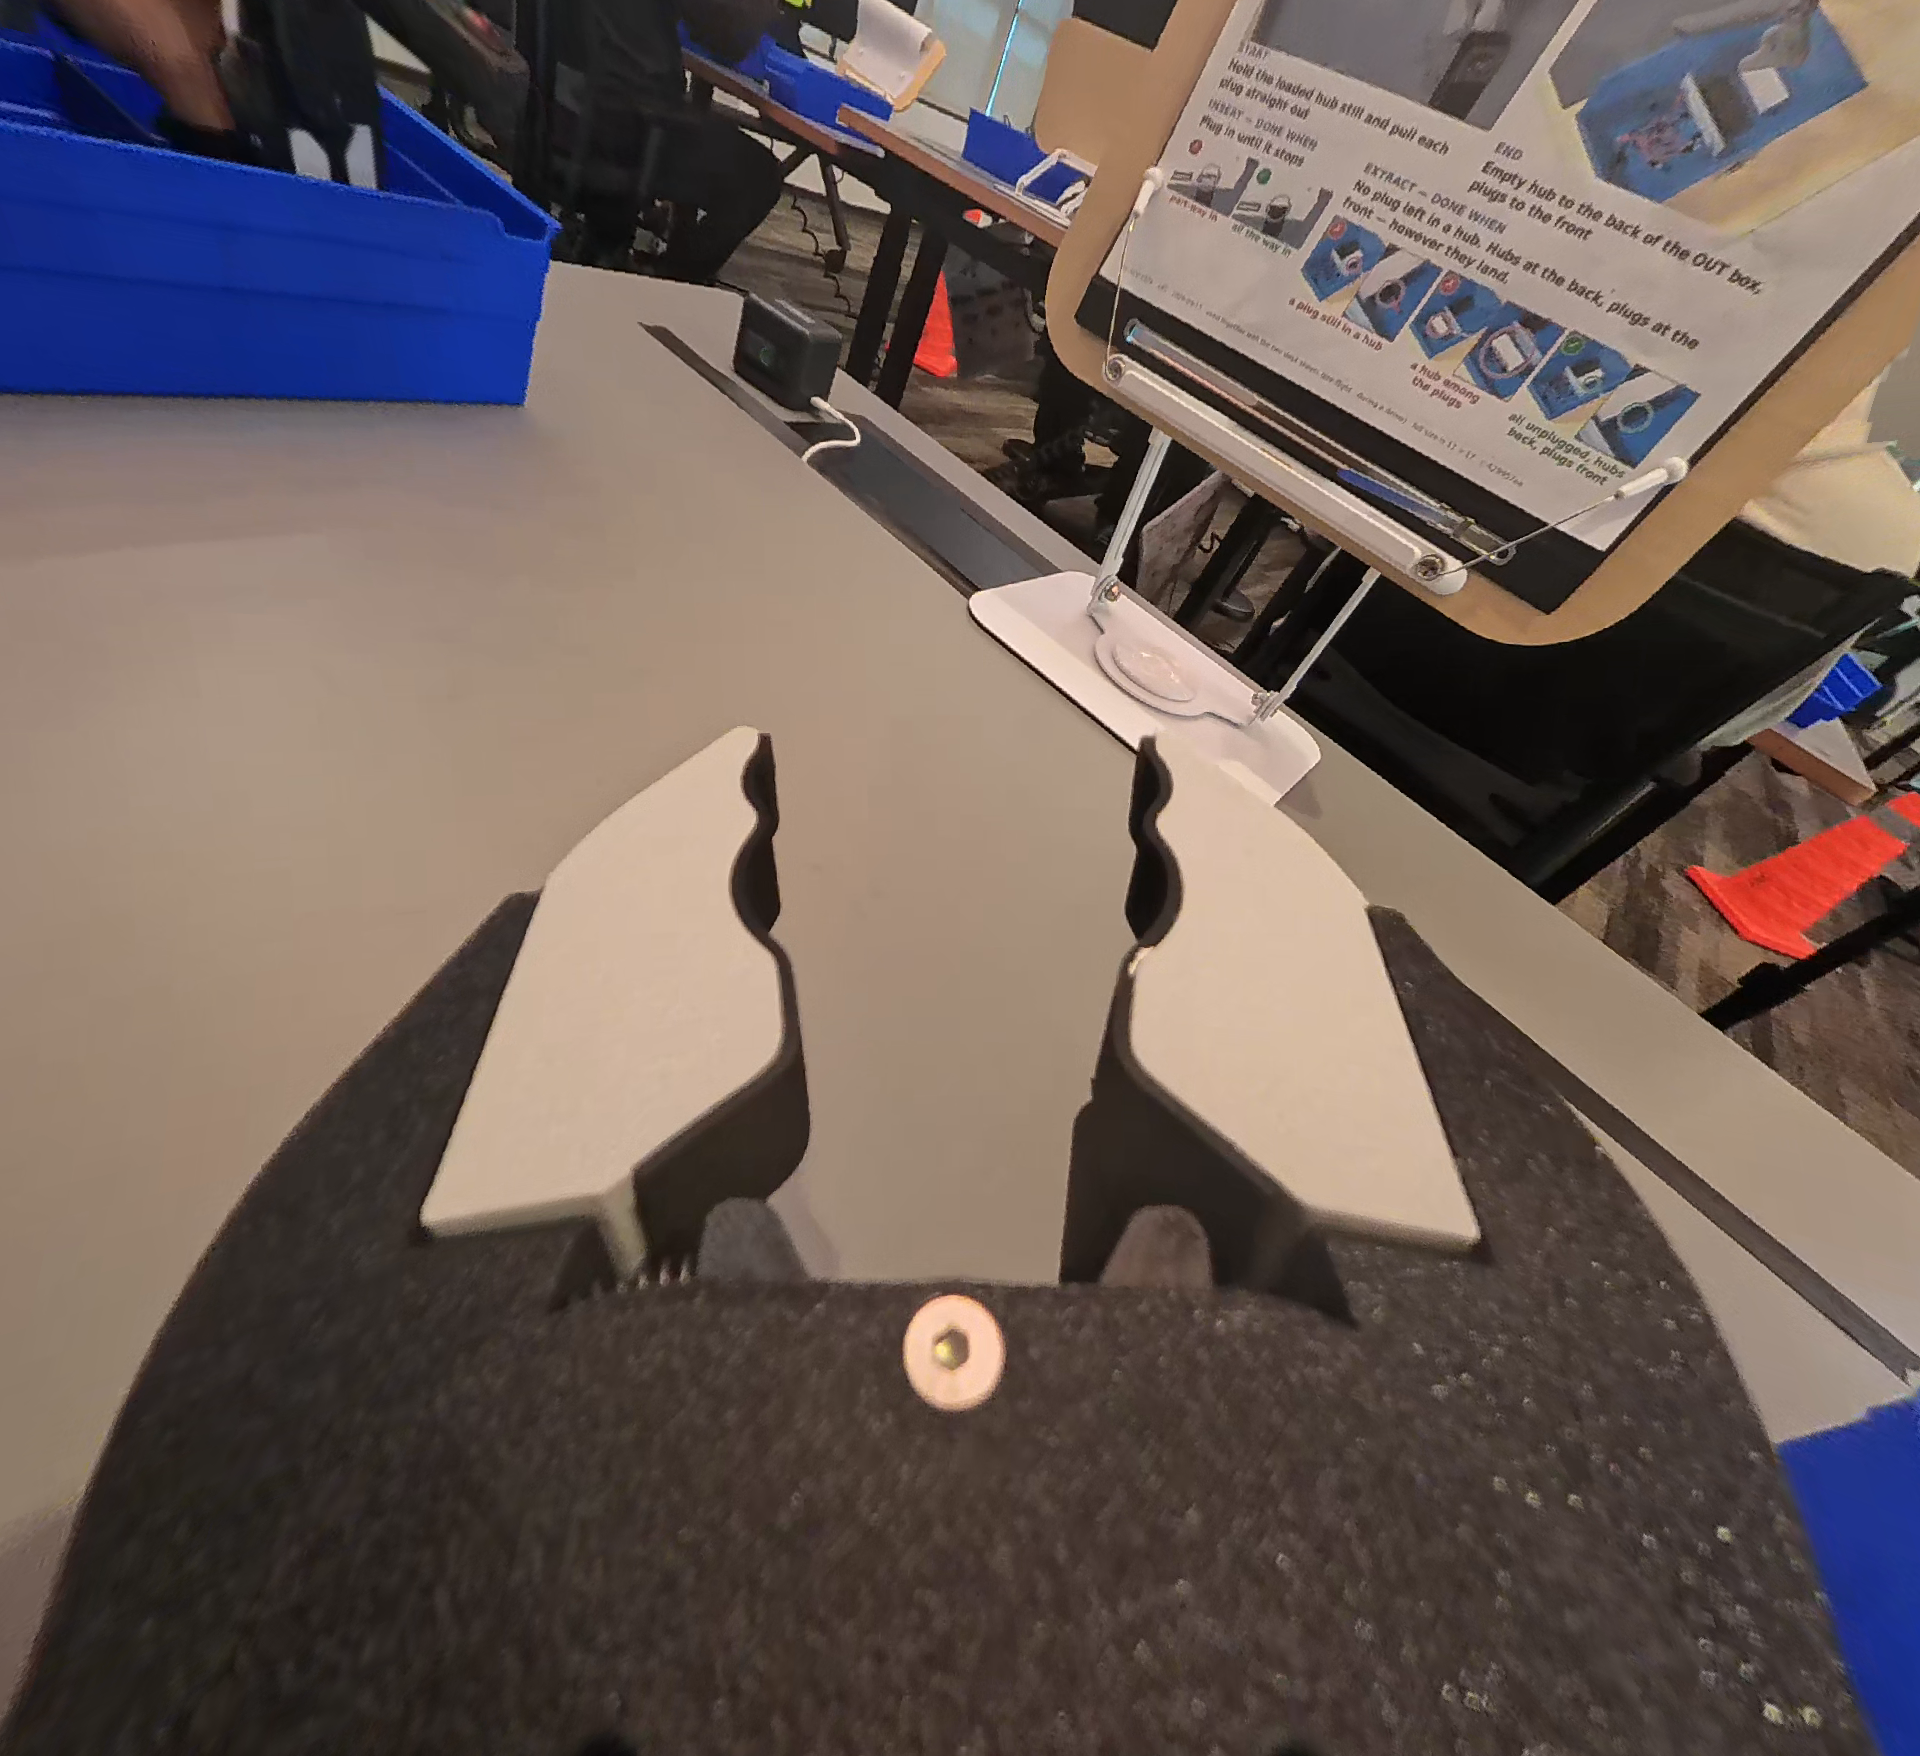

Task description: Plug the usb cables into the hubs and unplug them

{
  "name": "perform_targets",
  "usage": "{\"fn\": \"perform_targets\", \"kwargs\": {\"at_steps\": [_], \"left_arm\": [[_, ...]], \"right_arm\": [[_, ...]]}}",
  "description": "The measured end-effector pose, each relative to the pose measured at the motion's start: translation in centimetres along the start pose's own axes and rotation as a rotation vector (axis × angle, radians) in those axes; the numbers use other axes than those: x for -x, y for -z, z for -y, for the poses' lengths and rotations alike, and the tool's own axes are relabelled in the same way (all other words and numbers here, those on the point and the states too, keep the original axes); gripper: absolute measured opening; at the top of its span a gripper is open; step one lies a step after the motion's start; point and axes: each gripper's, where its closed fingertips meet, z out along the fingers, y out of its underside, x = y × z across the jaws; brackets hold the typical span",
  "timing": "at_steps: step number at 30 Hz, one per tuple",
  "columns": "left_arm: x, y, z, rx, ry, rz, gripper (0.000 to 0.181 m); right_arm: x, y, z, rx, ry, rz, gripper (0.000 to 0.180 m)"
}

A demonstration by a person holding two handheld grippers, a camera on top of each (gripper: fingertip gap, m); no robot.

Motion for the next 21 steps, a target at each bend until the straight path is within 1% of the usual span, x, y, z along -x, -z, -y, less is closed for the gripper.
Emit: {"fn": "perform_targets", "kwargs": {"at_steps": [4,7,10,14,17,19,21], "left_arm": [[0.8,4.3,-0.3,-0.143,0.08,0.033,0.015],[0.6,8.8,-0.2,-0.276,0.127,0.063,0.015],[-0.9,13.7,0.2,-0.417,0.146,0.083,0.015],[-4.9,20.2,1.9,-0.605,0.117,0.083,0.015],[-8.9,24.6,3.9,-0.73,0.067,0.056,0.015],[-12.0,27.0,5.5,-0.804,0.017,0.036,0.015],[-15.1,28.5,7.4,-0.856,-0.044,0.019,0.015]], "right_arm": [[0.0,1.3,0.5,-0.019,-0.004,0.001,0.064],[0.2,2.6,0.9,-0.047,-0.011,0.003,0.064],[0.4,4.1,1.3,-0.072,-0.036,0.014,0.064],[0.9,5.9,1.9,-0.123,-0.079,0.043,0.063],[1.1,7.2,2.8,-0.152,-0.091,0.059,0.063],[1.1,8.1,3.7,-0.177,-0.089,0.063,0.063],[1.2,9.0,4.6,-0.199,-0.095,0.073,0.062]]}}
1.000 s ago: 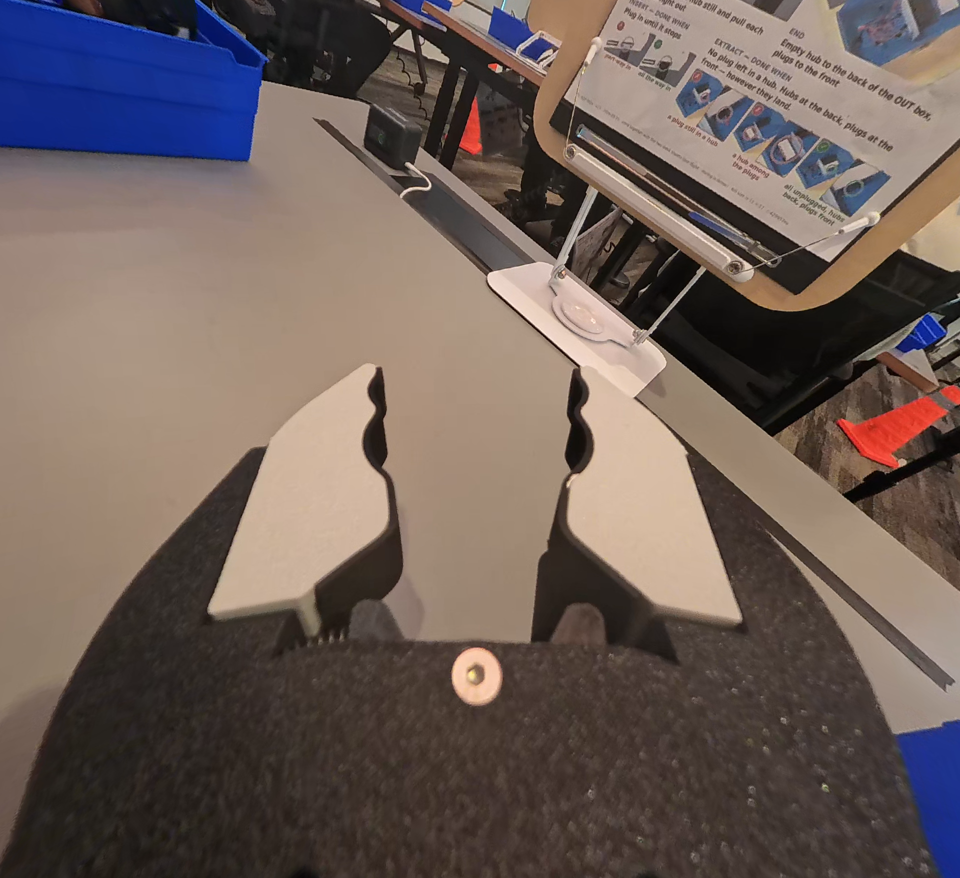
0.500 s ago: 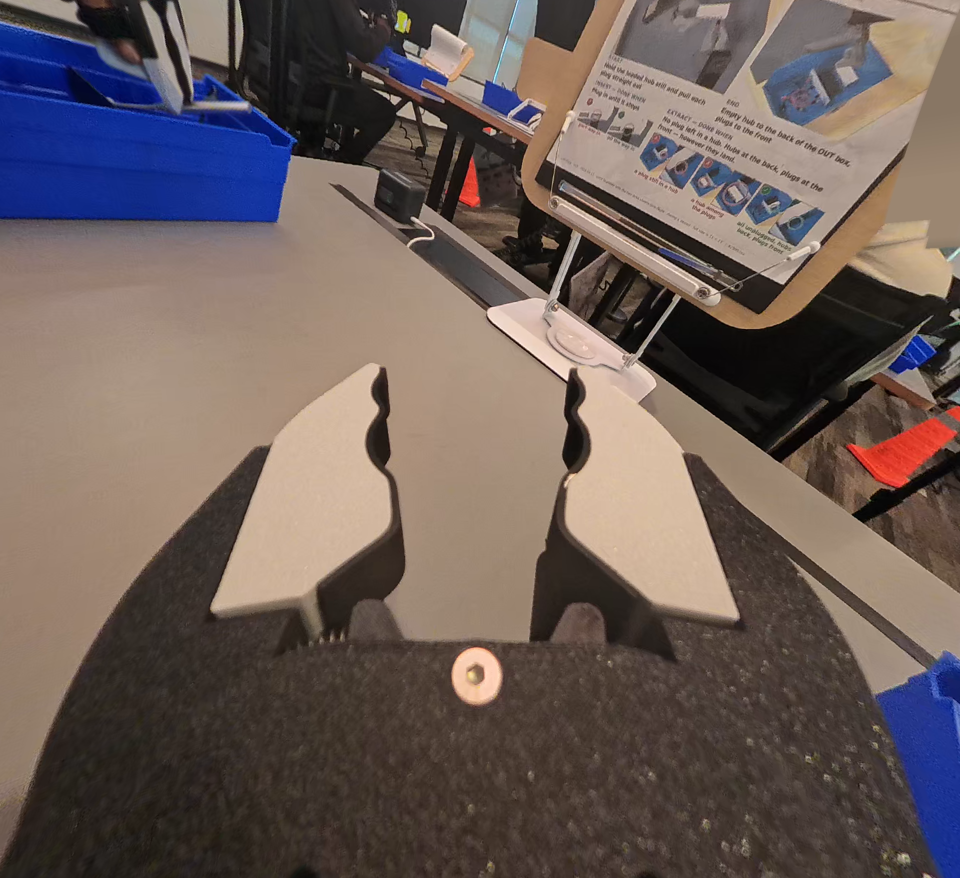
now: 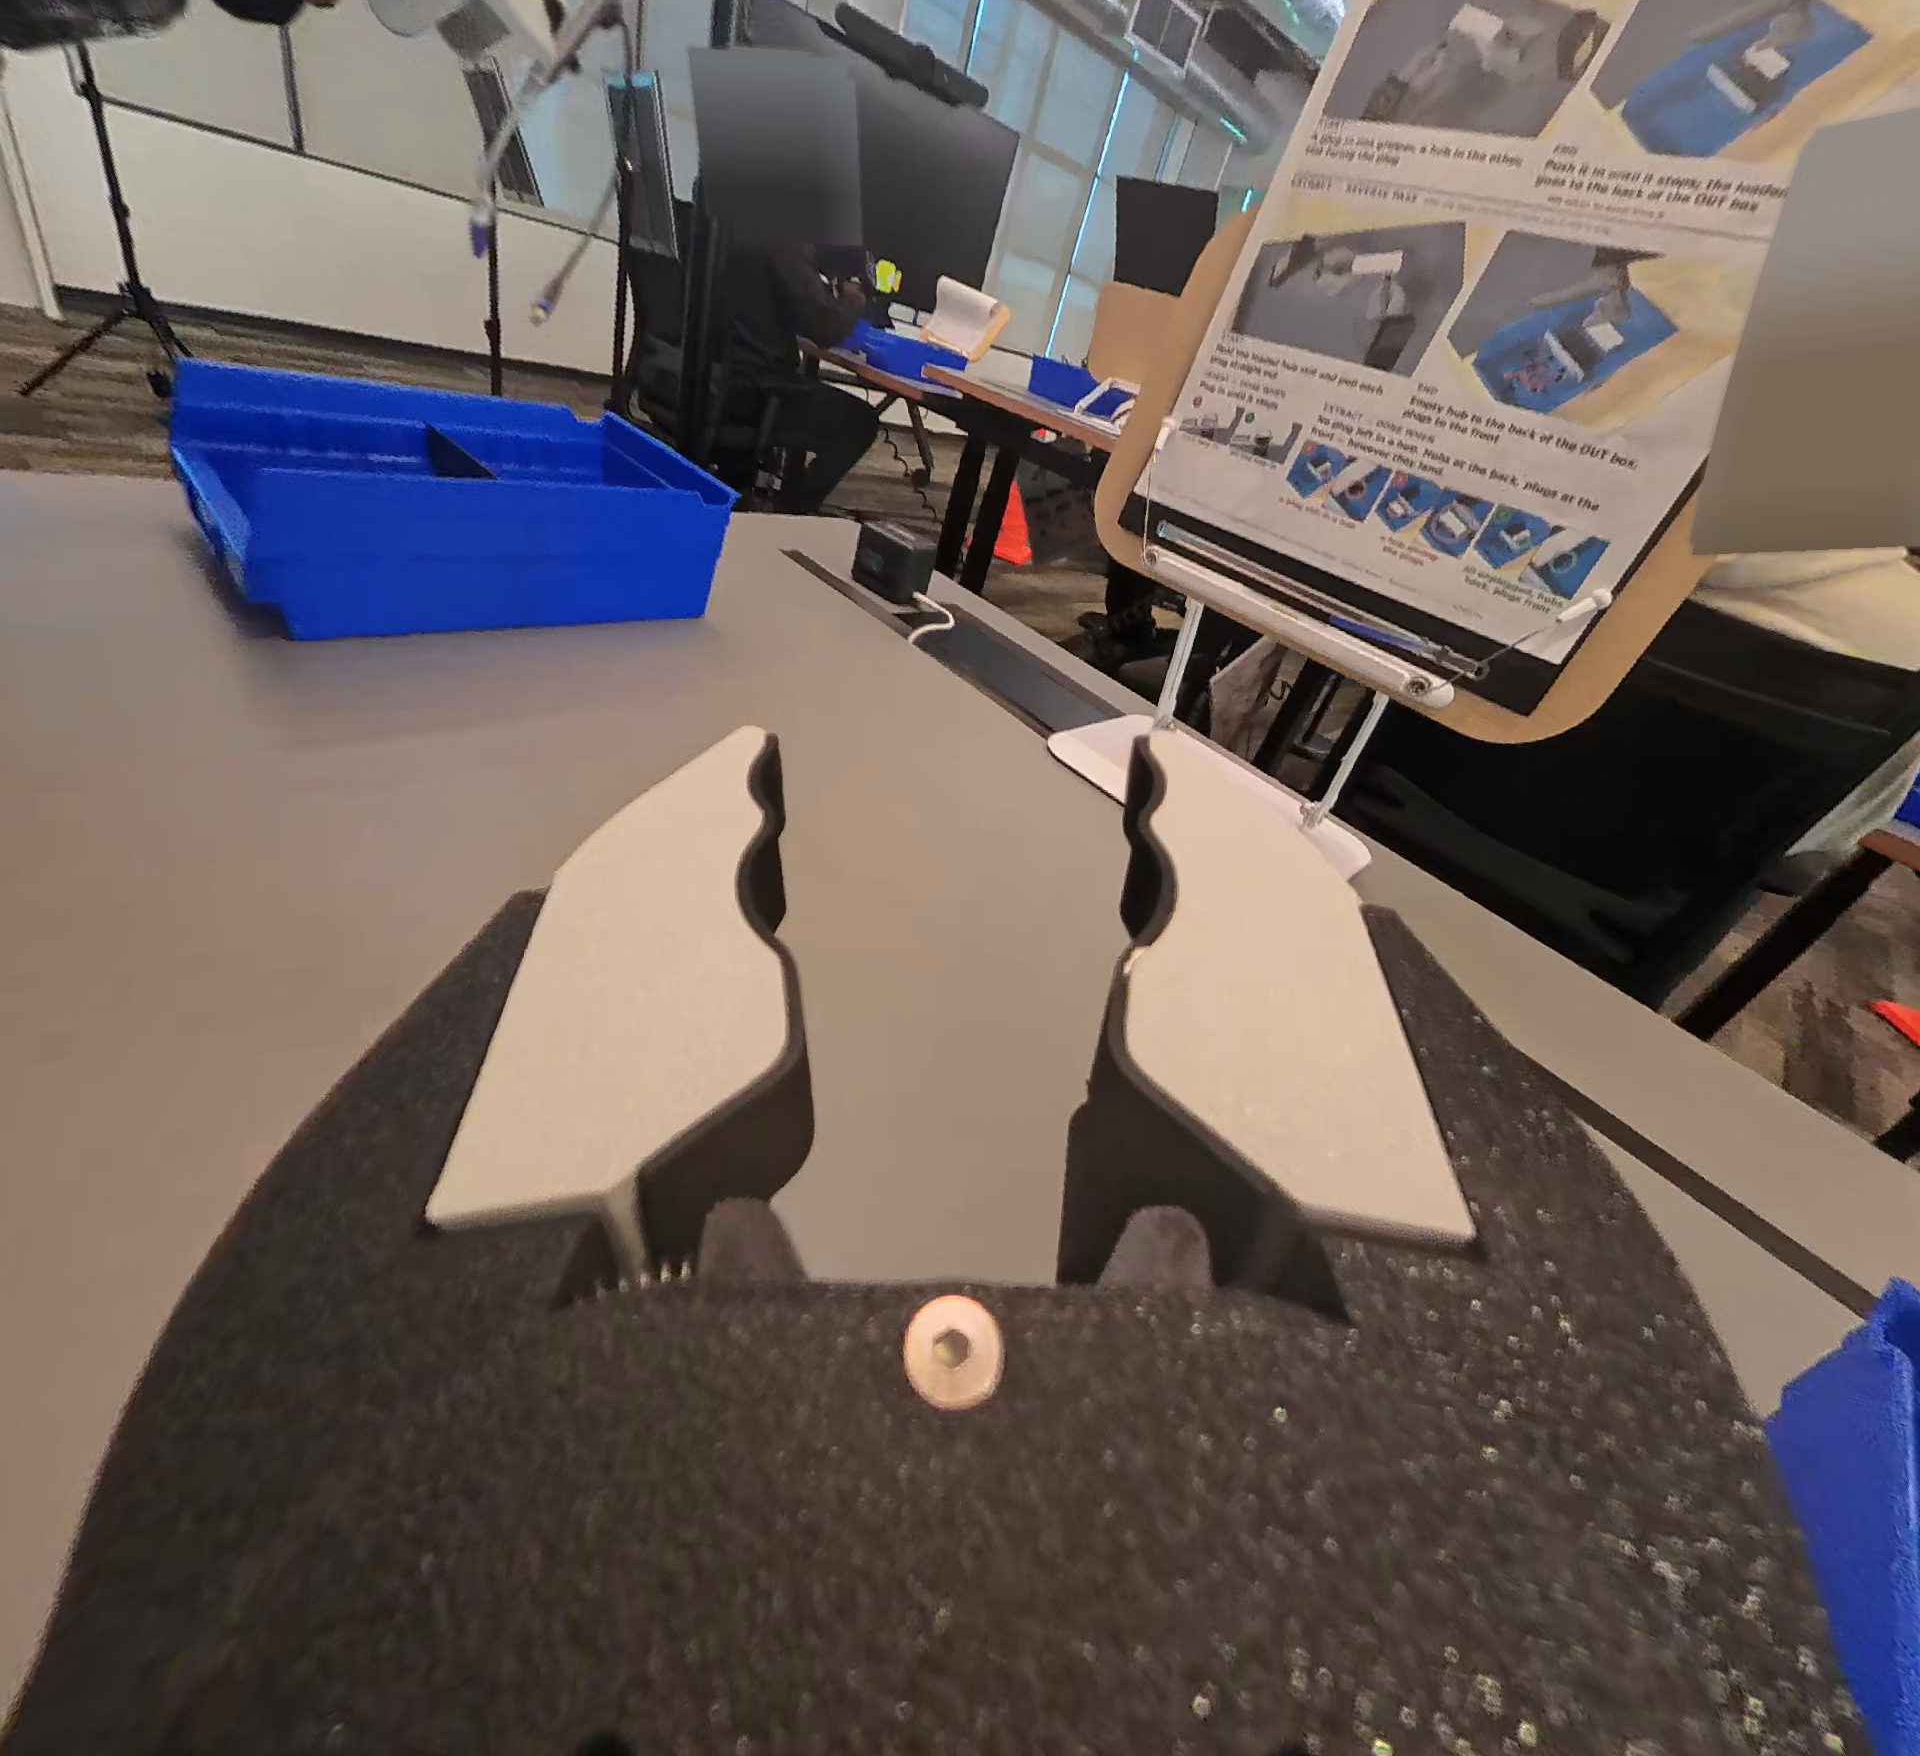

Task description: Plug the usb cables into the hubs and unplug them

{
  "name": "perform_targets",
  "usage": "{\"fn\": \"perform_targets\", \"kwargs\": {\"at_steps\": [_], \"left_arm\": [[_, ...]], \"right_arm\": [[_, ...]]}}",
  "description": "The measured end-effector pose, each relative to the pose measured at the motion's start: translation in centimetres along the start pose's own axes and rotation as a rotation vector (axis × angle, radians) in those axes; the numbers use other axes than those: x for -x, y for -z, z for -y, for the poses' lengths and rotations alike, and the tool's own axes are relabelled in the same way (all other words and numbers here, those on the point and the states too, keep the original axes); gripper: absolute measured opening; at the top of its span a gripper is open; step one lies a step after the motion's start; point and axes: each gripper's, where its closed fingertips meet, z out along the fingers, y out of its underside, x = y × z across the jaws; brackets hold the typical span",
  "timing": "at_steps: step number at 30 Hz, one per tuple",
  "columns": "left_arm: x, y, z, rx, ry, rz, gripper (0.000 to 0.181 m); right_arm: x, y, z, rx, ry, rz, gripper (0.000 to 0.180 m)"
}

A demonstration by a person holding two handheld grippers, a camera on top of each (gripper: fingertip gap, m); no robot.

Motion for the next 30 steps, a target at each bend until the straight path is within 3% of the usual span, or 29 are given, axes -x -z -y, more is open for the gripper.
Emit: {"fn": "perform_targets", "kwargs": {"at_steps": [7,14,22,30], "left_arm": [[-13.5,-5.8,5.0,-0.198,-0.09,-0.389,0.015],[-25.2,-12.3,2.8,-0.238,-0.098,-0.957,0.015],[-29.1,-16.9,-0.4,-0.077,-0.064,-1.256,0.015],[-28.1,-18.5,-1.5,0.081,-0.055,-1.308,0.015]], "right_arm": [[0.8,0.9,2.4,-0.054,-0.086,0.071,0.06],[1.8,-0.8,5.5,-0.135,-0.108,0.375,0.052],[3.3,-5.3,5.1,-0.039,-0.085,0.918,0.049],[4.6,-6.8,2.0,0.148,0.122,1.124,0.042]]}}
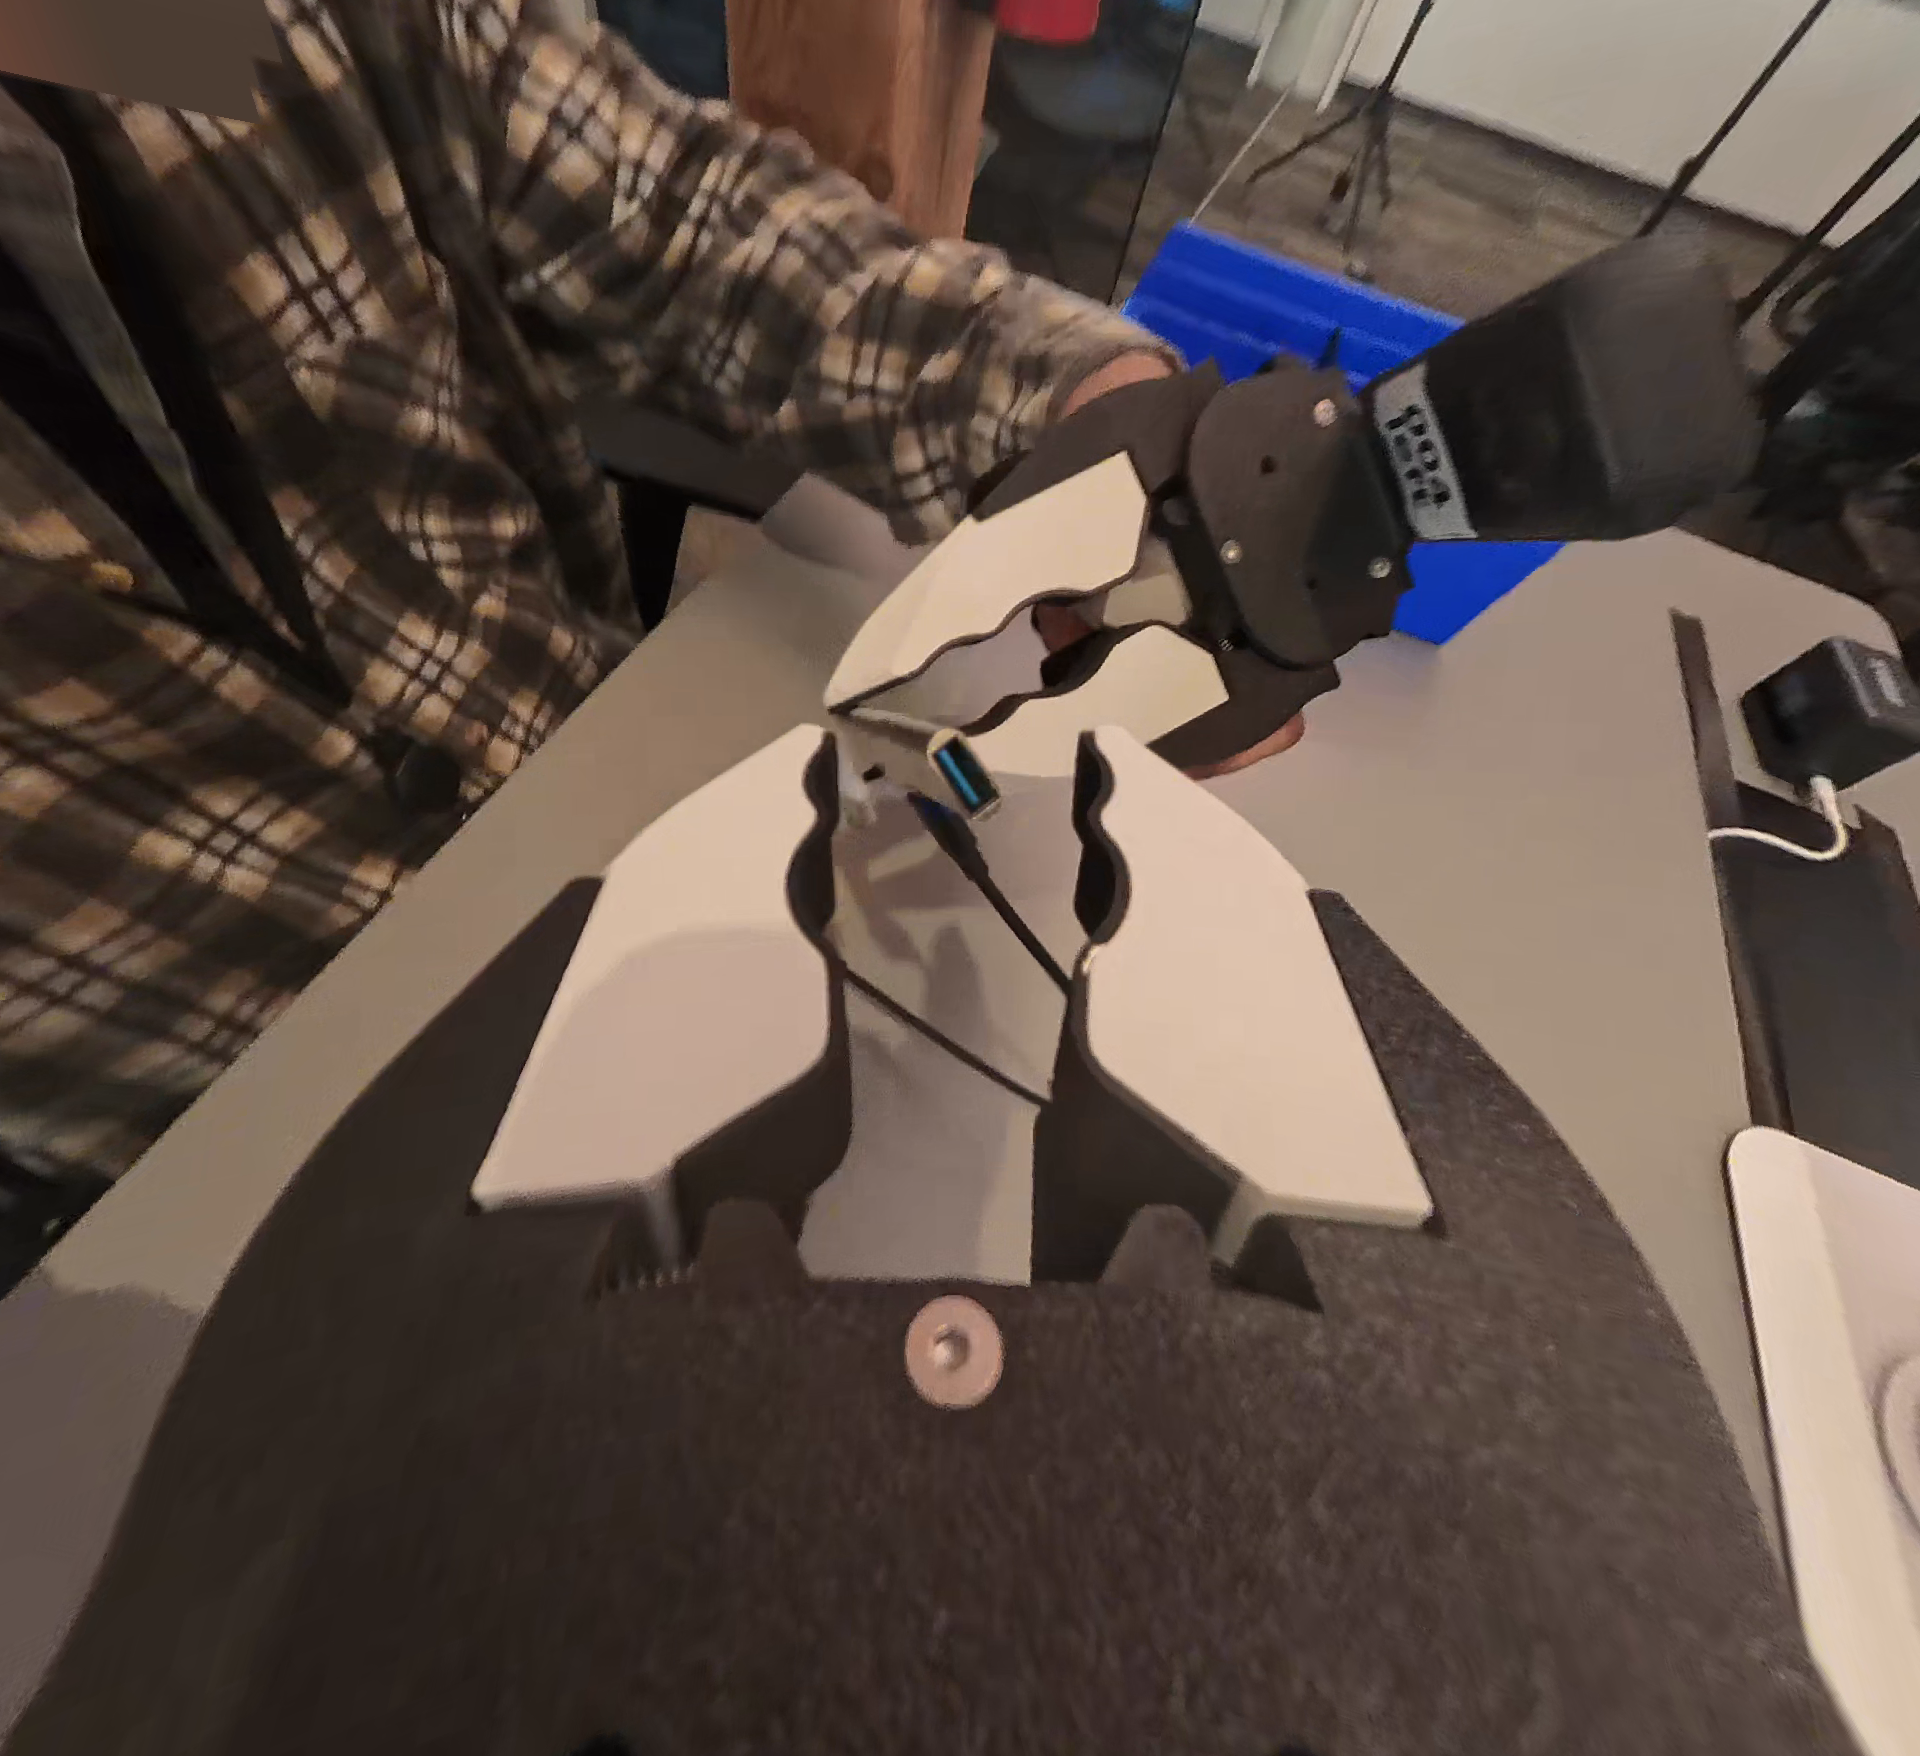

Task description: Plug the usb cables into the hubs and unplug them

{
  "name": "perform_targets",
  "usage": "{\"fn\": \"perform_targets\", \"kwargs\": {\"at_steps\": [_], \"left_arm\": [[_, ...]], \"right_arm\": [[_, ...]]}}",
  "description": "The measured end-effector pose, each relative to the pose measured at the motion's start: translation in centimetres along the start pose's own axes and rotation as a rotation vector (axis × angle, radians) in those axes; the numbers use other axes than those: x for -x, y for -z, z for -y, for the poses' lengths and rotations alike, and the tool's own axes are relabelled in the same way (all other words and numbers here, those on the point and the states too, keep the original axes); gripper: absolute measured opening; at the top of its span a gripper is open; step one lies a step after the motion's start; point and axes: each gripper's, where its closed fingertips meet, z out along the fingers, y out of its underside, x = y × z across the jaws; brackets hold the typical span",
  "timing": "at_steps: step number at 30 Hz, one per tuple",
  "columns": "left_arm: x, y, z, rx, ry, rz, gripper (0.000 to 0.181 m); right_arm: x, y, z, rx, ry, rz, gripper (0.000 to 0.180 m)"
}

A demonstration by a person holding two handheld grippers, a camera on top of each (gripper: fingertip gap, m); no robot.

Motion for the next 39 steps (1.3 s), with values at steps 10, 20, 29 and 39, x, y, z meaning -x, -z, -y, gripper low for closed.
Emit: {"fn": "perform_targets", "kwargs": {"at_steps": [10,20,29,39], "left_arm": [[0.5,0.3,-1.0,0.025,0.08,-0.131,0.015],[2.7,2.3,-0.3,-0.133,0.105,0.023,0.036],[4.7,3.0,0.1,-0.084,-0.104,0.478,0.041],[4.6,2.4,-1.0,-0.096,-0.001,0.477,0.01]], "right_arm": [[0.0,-1.2,-2.0,0.113,0.039,0.041,0.015],[-0.7,-0.8,-1.7,0.083,-0.241,0.037,0.006],[-3.2,-1.3,-3.8,0.012,-0.683,0.052,0.007],[-4.0,-2.2,-3.6,0.001,-0.774,0.112,0.007]]}}
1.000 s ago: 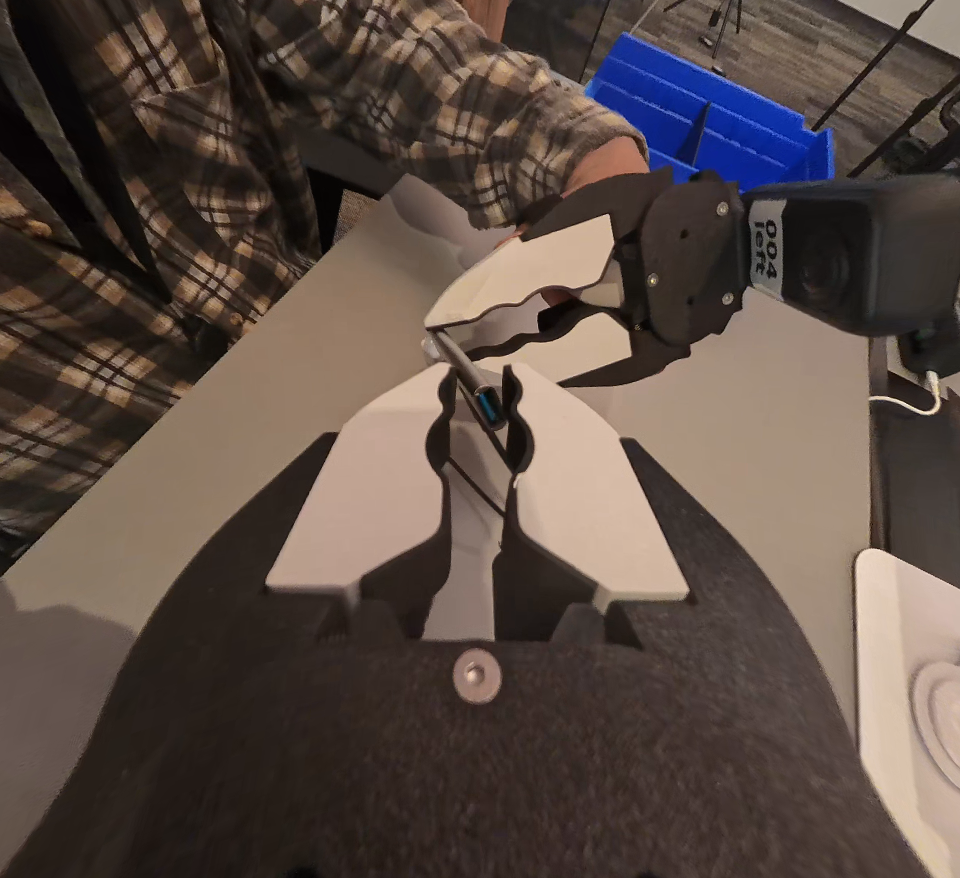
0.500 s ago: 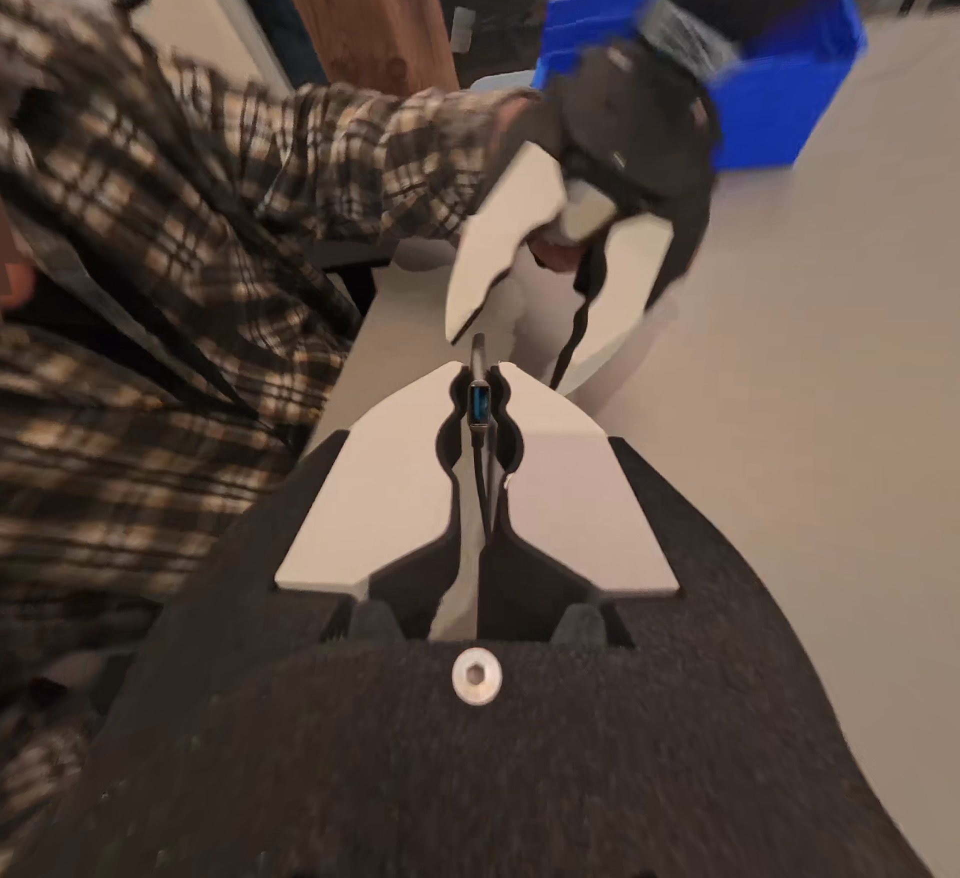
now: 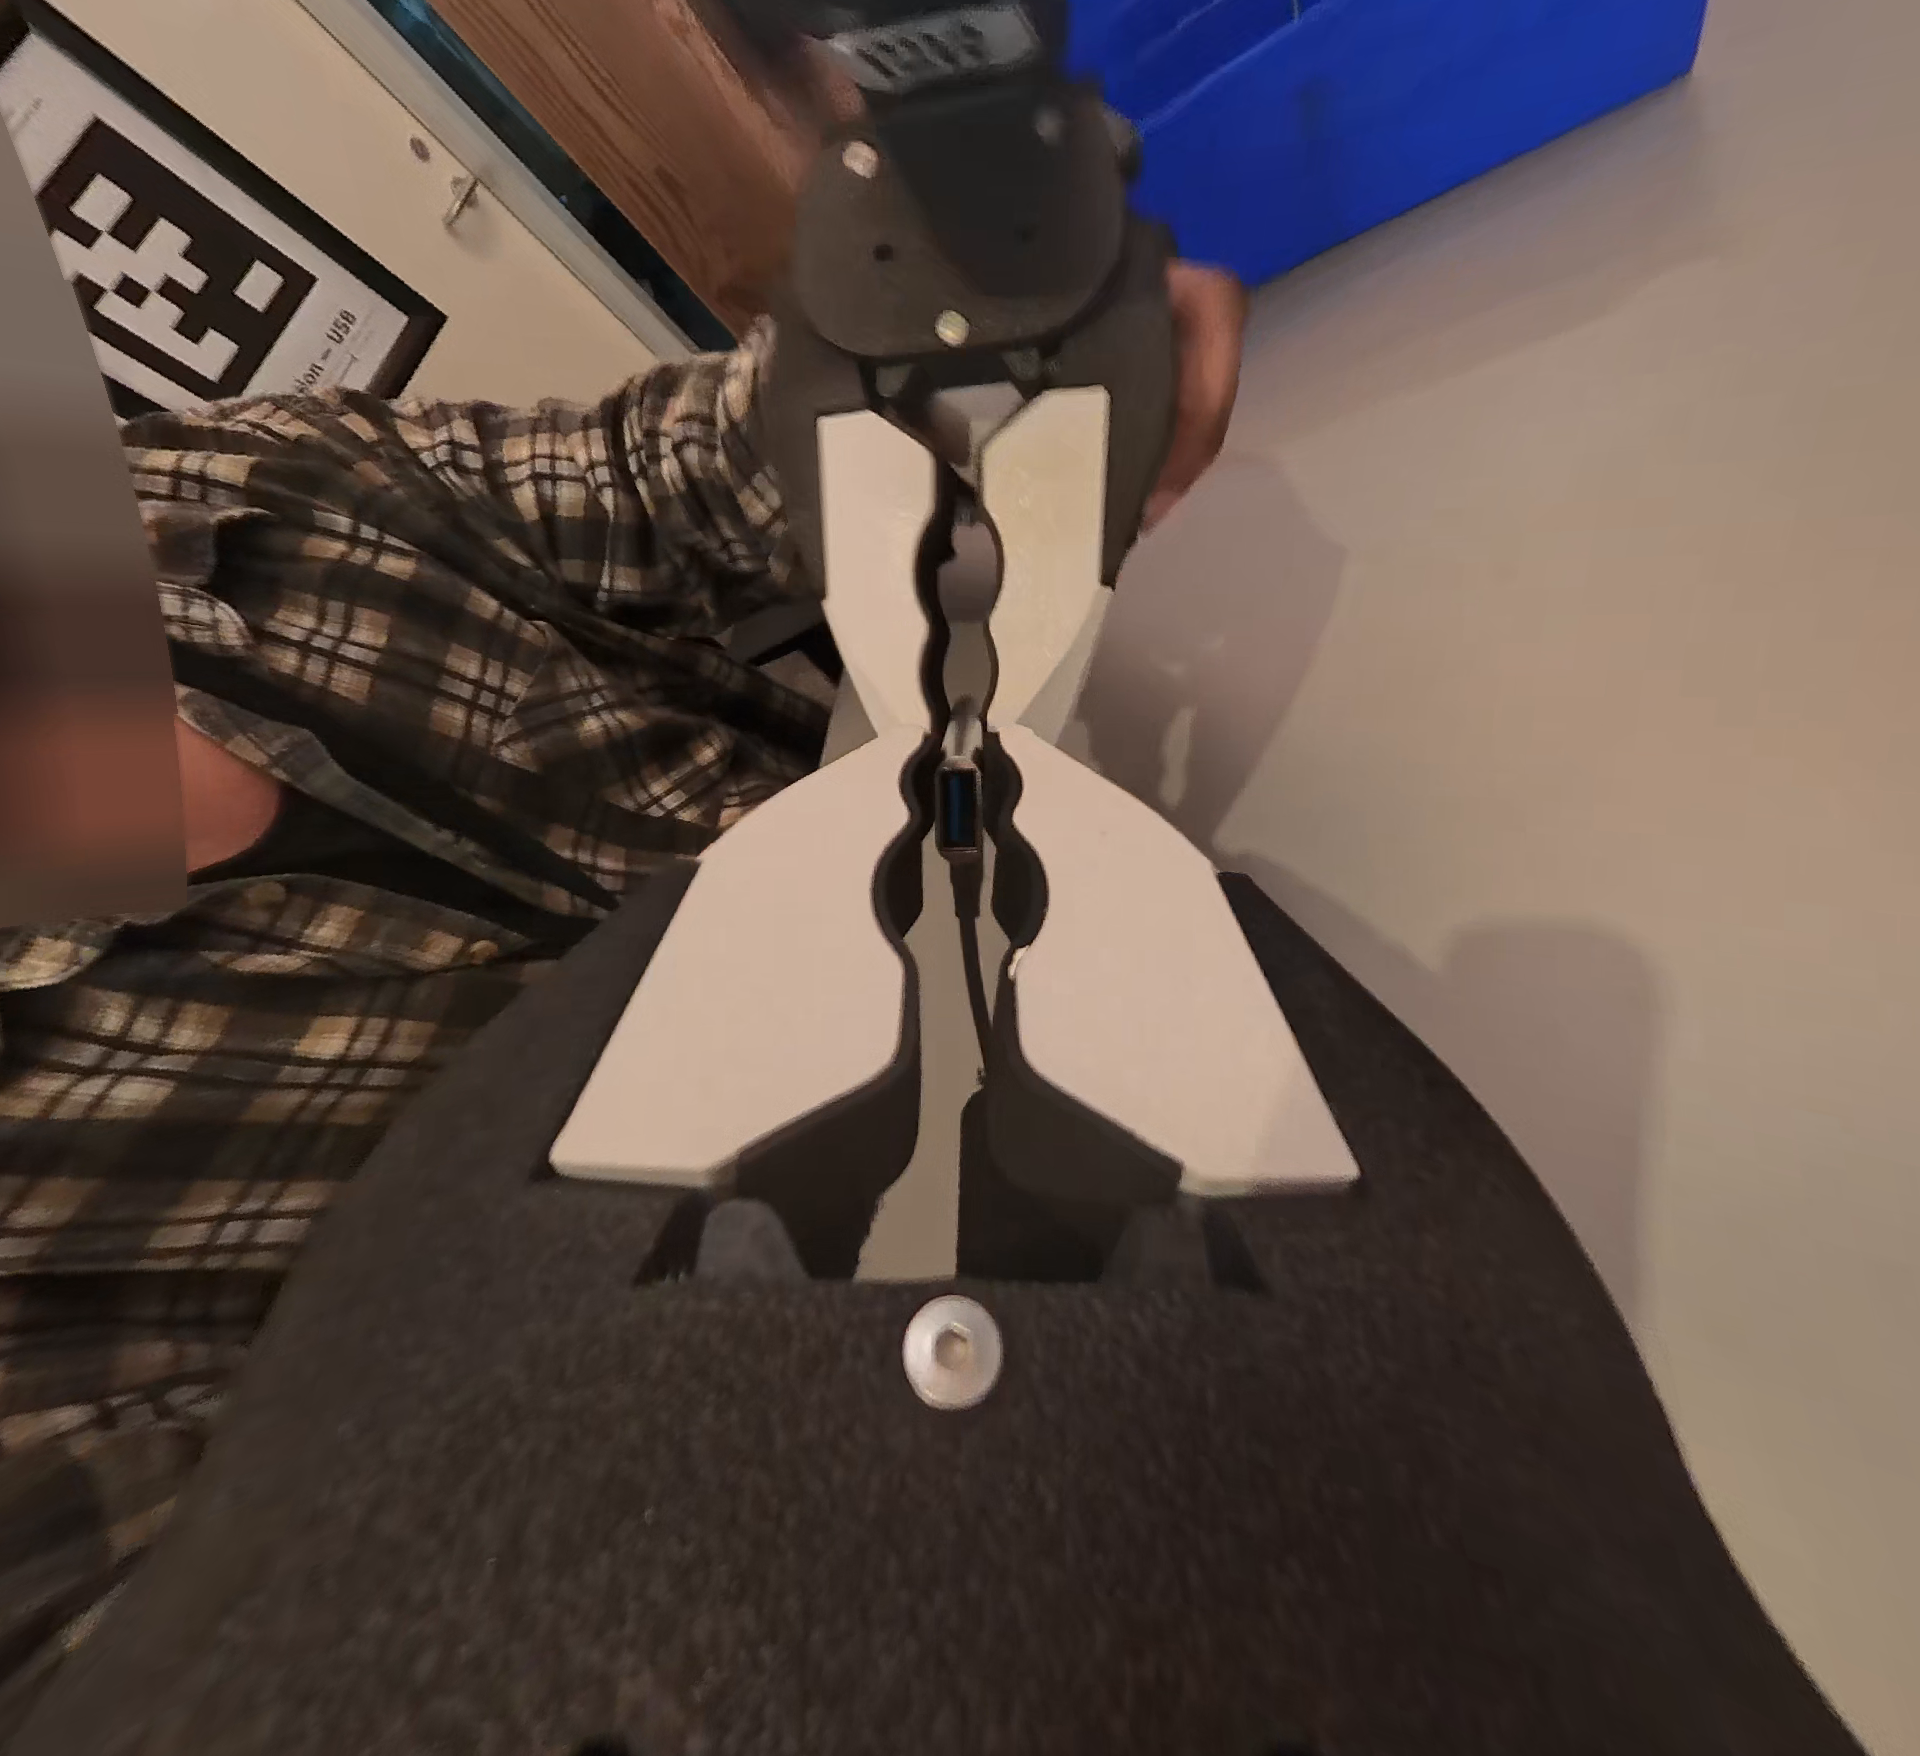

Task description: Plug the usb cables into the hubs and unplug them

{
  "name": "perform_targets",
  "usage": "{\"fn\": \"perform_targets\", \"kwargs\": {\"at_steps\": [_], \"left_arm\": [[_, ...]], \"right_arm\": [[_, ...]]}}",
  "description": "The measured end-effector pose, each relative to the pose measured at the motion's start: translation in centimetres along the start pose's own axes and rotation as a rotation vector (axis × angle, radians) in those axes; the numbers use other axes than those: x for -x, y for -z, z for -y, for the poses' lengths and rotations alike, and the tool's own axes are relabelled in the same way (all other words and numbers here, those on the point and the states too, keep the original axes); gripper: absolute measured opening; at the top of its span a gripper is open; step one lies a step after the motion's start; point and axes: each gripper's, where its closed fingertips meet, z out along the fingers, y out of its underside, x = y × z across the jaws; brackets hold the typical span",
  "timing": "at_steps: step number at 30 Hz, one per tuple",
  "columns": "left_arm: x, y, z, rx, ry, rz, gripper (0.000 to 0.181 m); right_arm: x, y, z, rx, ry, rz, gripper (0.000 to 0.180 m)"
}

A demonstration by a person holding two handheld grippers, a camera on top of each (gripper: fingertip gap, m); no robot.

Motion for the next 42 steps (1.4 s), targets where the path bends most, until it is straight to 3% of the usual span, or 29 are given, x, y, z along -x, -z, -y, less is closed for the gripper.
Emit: {"fn": "perform_targets", "kwargs": {"at_steps": [5,10,13,19,25,32,42], "left_arm": [[0.6,1.4,1.7,-0.247,0.081,-0.07,0.007],[1.6,3.5,2.6,-0.452,0.071,-0.059,0.006],[2.2,4.2,2.1,-0.51,0.05,-0.065,0.006],[2.5,3.6,0.2,-0.537,0.058,-0.152,0.006],[3.3,3.4,-0.3,-0.513,0.06,-0.11,0.006],[3.4,2.7,-0.4,-0.482,0.044,-0.063,0.007],[4.1,3.0,-0.4,-0.484,0.03,0.018,0.006]], "right_arm": [[0.1,0.7,2.6,-0.191,0.097,-0.017,0.011],[-1.0,2.9,3.8,-0.548,0.227,-0.147,0.048],[-1.8,3.0,3.0,-0.632,0.24,-0.189,0.049],[-3.4,-0.6,0.6,-0.462,0.318,-0.2,0.039],[-4.0,-2.7,-0.5,-0.352,0.303,-0.123,0.03],[-3.4,-3.3,-0.6,-0.35,0.203,-0.031,0.009],[-4.1,-3.4,-0.1,-0.445,0.07,-0.059,0.007]]}}
